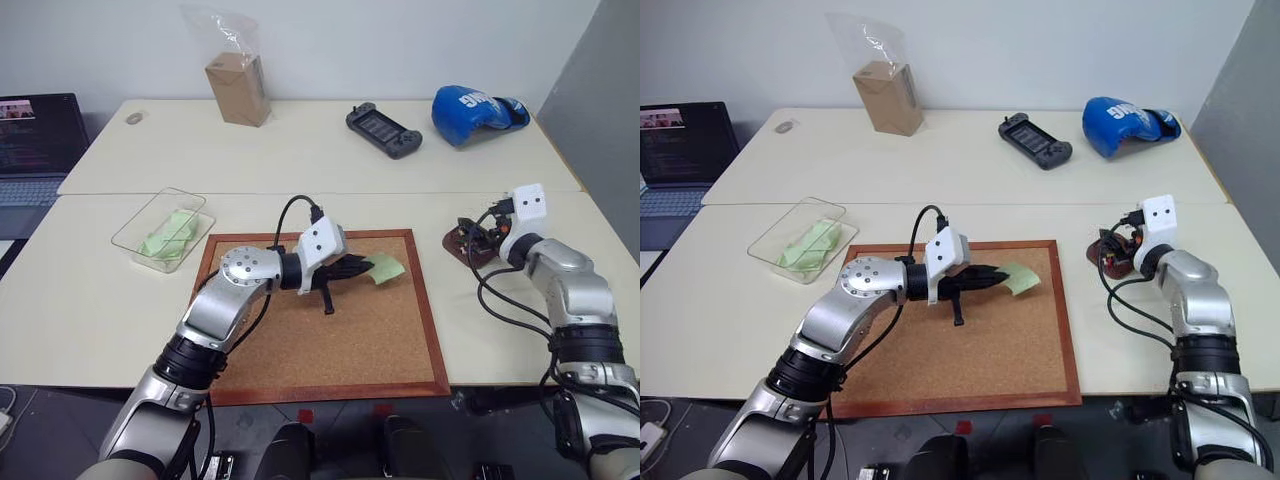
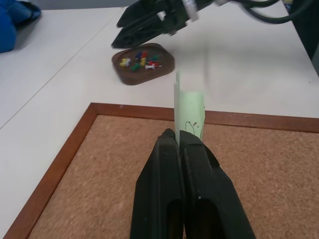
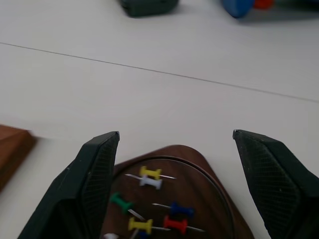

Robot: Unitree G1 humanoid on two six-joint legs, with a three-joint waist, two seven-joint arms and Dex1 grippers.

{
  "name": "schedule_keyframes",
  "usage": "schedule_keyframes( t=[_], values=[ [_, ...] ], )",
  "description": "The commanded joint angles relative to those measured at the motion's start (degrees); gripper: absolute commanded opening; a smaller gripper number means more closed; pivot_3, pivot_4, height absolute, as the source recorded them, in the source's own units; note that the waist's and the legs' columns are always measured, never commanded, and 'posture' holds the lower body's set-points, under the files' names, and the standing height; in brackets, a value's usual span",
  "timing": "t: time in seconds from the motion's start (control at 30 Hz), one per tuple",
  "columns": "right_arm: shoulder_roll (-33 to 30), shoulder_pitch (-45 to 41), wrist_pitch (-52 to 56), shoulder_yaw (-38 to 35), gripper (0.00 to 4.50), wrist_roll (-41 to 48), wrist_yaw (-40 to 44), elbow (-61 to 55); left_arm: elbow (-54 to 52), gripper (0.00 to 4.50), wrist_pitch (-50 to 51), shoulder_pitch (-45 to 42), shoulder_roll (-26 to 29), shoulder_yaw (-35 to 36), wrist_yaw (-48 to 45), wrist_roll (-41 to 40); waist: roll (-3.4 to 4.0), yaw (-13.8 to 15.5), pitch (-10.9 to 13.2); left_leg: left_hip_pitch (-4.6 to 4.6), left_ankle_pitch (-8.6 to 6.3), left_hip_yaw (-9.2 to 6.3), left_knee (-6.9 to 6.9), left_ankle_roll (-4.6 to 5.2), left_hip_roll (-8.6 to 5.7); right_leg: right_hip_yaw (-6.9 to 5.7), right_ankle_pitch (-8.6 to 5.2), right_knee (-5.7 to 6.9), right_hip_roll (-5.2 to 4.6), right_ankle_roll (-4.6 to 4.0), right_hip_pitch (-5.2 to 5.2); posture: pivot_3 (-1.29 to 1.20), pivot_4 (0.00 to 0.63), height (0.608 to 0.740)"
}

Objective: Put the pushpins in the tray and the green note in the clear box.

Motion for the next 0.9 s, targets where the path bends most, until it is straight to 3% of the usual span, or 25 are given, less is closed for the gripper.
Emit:
schedule_keyframes(
  t=[0.03, 0.17, 0.33, 0.63, 0.87, 0.9],
  values=[
    [-3.66, 4.53, 3.92, -0.30, 3.87, 6.44, 7.74, -15.45, -1.37, 0.00, 2.72, -0.98, 1.01, 5.63, 1.67, -2.33, 0.00, 0.11, 0.00, 0.00, 0.00, -0.03, 0.00, 0.00, 0.01, -0.01, 0.00, 0.01, -0.01, 0.00, 0.01, 0.00, 0.150, 0.740],
    [-5.33, 8.56, 7.03, 0.61, 3.87, 12.95, 12.92, -29.27, -2.47, 0.00, 7.10, -0.40, 2.19, 11.19, 4.63, -4.48, -0.01, -0.11, 0.01, 0.00, -0.01, -0.04, 0.01, 0.01, 0.01, -0.03, -0.01, -0.02, 0.02, 0.01, 0.02, 0.00, 0.150, 0.740],
    [-2.01, 7.72, 10.27, 5.40, 3.87, 18.97, 12.48, -41.54, -4.81, 0.00, 14.07, 0.65, 5.04, 22.88, 12.41, -7.17, -0.03, -0.43, 0.02, 0.05, -0.01, -0.10, 0.02, 0.01, 0.11, -0.08, -0.01, 0.03, 0.07, 0.01, 0.03, 0.00, 0.150, 0.740],
    [4.66, 1.40, 6.14, 15.33, 3.87, 15.62, 12.51, -37.64, 8.96, 0.00, 8.16, -0.83, 10.55, 37.14, 31.84, 1.63, -0.08, 0.06, 0.04, 0.06, 0.00, -0.22, 0.06, -0.01, 0.08, -0.18, 0.01, 0.01, 0.00, 0.03, 0.05, 0.00, 0.150, 0.740],
    [6.75, -0.17, 4.00, 17.39, 3.87, 14.24, 12.59, -34.94, 17.28, 0.00, 3.57, -2.09, 8.88, 40.21, 40.34, 2.89, -0.18, 0.76, 0.05, -0.09, 0.11, -0.31, 0.05, -0.21, 0.04, -0.28, 0.01, -0.02, -0.10, 0.02, -0.07, 0.00, 0.150, 0.740],
    [6.88, -0.14, 4.01, 17.52, 3.89, 14.14, 12.44, -34.96, 18.74, 0.20, 3.46, -2.46, 8.64, 40.74, 40.51, 2.14, -0.19, 0.82, 0.04, -0.15, 0.12, -0.36, 0.06, -0.23, 0.00, -0.30, 0.01, -0.01, -0.13, 0.02, -0.10, 0.00, 0.150, 0.740]
  ],
)
